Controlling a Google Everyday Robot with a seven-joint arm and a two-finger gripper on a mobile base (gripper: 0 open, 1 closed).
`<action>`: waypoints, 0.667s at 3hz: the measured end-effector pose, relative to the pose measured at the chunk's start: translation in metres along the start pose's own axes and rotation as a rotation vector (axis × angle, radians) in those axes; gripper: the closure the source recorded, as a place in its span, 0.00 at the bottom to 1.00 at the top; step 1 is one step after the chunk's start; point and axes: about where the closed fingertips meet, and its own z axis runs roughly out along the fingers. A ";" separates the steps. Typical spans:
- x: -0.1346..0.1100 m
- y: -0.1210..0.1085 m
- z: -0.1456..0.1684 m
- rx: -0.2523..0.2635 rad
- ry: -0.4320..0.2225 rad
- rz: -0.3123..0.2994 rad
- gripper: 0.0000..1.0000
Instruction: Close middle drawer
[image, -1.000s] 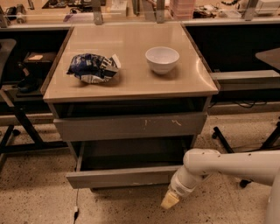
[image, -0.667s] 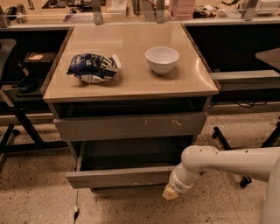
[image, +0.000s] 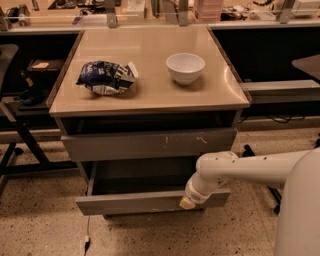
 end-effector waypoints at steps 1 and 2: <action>-0.013 -0.014 0.002 0.030 0.027 -0.021 1.00; -0.015 -0.013 0.003 0.030 0.029 -0.023 0.82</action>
Offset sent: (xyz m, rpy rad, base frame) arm 0.0162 0.0057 -0.0001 -0.0334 -0.0188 0.0132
